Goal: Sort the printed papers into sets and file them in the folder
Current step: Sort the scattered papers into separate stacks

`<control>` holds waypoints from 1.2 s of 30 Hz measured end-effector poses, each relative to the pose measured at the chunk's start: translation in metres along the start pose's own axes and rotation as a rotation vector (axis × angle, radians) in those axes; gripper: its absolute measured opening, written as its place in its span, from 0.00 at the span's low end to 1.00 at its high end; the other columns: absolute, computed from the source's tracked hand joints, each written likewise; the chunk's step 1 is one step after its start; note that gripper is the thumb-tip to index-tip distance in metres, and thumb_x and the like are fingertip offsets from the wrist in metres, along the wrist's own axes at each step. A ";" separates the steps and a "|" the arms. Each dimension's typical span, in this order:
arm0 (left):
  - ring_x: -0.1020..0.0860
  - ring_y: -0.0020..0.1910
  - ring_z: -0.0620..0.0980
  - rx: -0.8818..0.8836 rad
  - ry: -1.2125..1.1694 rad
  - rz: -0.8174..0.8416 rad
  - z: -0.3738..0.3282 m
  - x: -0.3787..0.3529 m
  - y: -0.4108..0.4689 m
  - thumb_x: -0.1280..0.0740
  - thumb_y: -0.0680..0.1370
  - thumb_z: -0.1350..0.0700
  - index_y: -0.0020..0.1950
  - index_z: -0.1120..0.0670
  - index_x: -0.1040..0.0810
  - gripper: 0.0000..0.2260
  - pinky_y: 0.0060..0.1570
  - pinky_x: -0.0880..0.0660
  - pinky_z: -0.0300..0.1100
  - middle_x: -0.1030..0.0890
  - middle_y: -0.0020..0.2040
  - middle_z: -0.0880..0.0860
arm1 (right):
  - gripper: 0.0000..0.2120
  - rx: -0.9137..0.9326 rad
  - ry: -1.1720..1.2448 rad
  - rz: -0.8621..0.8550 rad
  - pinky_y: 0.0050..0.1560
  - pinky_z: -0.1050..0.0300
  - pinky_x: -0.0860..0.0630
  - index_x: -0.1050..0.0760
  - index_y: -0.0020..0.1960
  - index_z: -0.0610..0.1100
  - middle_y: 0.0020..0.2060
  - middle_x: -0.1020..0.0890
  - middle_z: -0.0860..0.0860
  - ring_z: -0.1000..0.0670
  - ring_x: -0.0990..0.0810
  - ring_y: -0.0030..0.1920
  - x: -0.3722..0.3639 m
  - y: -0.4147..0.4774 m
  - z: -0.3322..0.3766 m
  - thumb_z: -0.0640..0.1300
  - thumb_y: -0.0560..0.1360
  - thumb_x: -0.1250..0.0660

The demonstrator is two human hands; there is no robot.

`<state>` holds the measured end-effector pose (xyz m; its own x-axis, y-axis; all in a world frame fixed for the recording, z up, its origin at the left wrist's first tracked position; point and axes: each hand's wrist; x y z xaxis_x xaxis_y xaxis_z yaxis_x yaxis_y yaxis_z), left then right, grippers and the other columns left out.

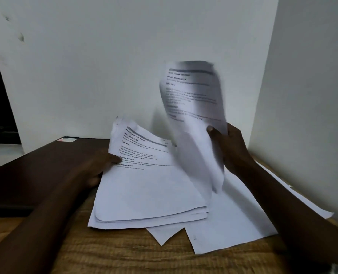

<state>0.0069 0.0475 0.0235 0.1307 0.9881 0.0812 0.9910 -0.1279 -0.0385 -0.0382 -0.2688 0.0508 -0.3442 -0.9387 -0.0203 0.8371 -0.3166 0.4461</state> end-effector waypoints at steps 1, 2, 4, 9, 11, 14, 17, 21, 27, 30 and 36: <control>0.19 0.55 0.61 0.007 0.014 0.012 -0.005 -0.005 -0.007 0.33 0.76 0.61 0.62 0.62 0.24 0.15 0.58 0.22 0.56 0.18 0.57 0.62 | 0.05 -0.045 0.137 0.022 0.50 0.50 0.22 0.21 0.52 0.46 0.48 0.16 0.49 0.46 0.17 0.47 -0.004 -0.002 0.005 0.43 0.76 0.31; 0.17 0.49 0.59 0.027 0.032 0.016 -0.005 -0.007 -0.004 0.37 0.78 0.64 0.60 0.63 0.23 0.11 0.51 0.19 0.52 0.16 0.53 0.61 | 0.09 -0.088 0.272 0.009 0.54 0.47 0.21 0.22 0.57 0.44 0.52 0.16 0.47 0.44 0.17 0.52 -0.006 -0.003 0.007 0.41 0.77 0.32; 0.15 0.37 0.54 0.051 -0.028 0.065 -0.001 -0.010 -0.003 0.40 0.79 0.66 0.53 0.61 0.22 0.08 0.35 0.18 0.45 0.14 0.42 0.57 | 0.15 -0.120 0.457 0.002 0.57 0.44 0.22 0.25 0.64 0.41 0.57 0.17 0.45 0.43 0.18 0.56 -0.004 -0.004 0.008 0.39 0.77 0.33; 0.15 0.36 0.53 0.083 -0.095 0.091 0.005 -0.011 0.002 0.38 0.80 0.64 0.53 0.60 0.22 0.06 0.29 0.19 0.43 0.14 0.42 0.57 | 0.14 -0.259 0.376 -0.057 0.56 0.43 0.21 0.24 0.62 0.38 0.55 0.17 0.43 0.42 0.18 0.54 -0.002 -0.003 -0.004 0.38 0.77 0.32; 0.15 0.36 0.53 0.081 -0.106 0.105 0.007 -0.013 0.000 0.38 0.80 0.64 0.53 0.61 0.22 0.06 0.30 0.19 0.43 0.14 0.44 0.57 | 0.12 -0.318 0.265 -0.043 0.54 0.44 0.21 0.23 0.60 0.38 0.54 0.17 0.42 0.42 0.18 0.52 -0.002 -0.005 -0.015 0.36 0.76 0.32; 0.17 0.45 0.59 0.057 -0.071 0.064 0.008 -0.014 0.001 0.37 0.80 0.65 0.60 0.62 0.23 0.10 0.44 0.19 0.50 0.17 0.53 0.62 | 0.08 -0.314 0.120 -0.009 0.59 0.37 0.24 0.22 0.53 0.40 0.55 0.18 0.39 0.40 0.19 0.52 0.004 -0.004 -0.028 0.33 0.75 0.34; 0.20 0.54 0.63 0.085 -0.075 0.050 0.008 -0.013 0.001 0.38 0.80 0.65 0.65 0.63 0.25 0.13 0.52 0.22 0.54 0.20 0.59 0.64 | 0.07 -0.127 0.122 -0.145 0.54 0.46 0.23 0.23 0.54 0.42 0.50 0.18 0.42 0.44 0.20 0.46 0.010 0.003 -0.009 0.35 0.77 0.35; 0.19 0.51 0.61 0.076 -0.099 0.023 0.002 -0.014 -0.003 0.38 0.80 0.65 0.63 0.63 0.25 0.12 0.46 0.19 0.51 0.20 0.58 0.63 | 0.08 0.319 0.042 -0.404 0.53 0.55 0.23 0.22 0.53 0.49 0.48 0.17 0.53 0.53 0.19 0.48 0.027 0.016 0.042 0.44 0.74 0.33; 0.17 0.47 0.56 0.099 -0.225 0.001 -0.001 -0.018 -0.013 0.42 0.82 0.62 0.68 0.64 0.28 0.15 0.43 0.18 0.50 0.20 0.59 0.62 | 0.03 0.009 -0.131 0.000 0.35 0.61 0.29 0.21 0.42 0.45 0.35 0.19 0.52 0.49 0.22 0.35 -0.009 -0.007 -0.007 0.44 0.73 0.30; 0.18 0.34 0.49 0.077 -0.247 0.012 -0.003 -0.025 -0.019 0.44 0.84 0.60 0.73 0.70 0.37 0.20 0.39 0.22 0.43 0.16 0.43 0.60 | 0.08 -0.178 -0.329 0.162 0.51 0.53 0.23 0.20 0.52 0.49 0.48 0.16 0.51 0.47 0.19 0.50 -0.026 -0.023 -0.038 0.47 0.74 0.31; 0.21 0.59 0.57 0.069 -0.259 0.038 -0.005 -0.023 -0.018 0.42 0.82 0.43 0.66 0.56 0.25 0.21 0.60 0.26 0.52 0.20 0.62 0.57 | 0.10 -0.158 -0.463 0.255 0.57 0.52 0.24 0.22 0.56 0.51 0.49 0.18 0.54 0.50 0.20 0.52 -0.037 -0.037 -0.038 0.44 0.75 0.32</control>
<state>-0.0140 0.0270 0.0279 0.1474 0.9728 -0.1788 0.9802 -0.1679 -0.1052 -0.0403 -0.2276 0.0010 -0.2434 -0.8414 0.4826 0.9598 -0.1372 0.2449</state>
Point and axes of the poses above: each hand's wrist, its own y-axis towards the middle knuckle, its own x-axis out of the back of the hand, z = x × y
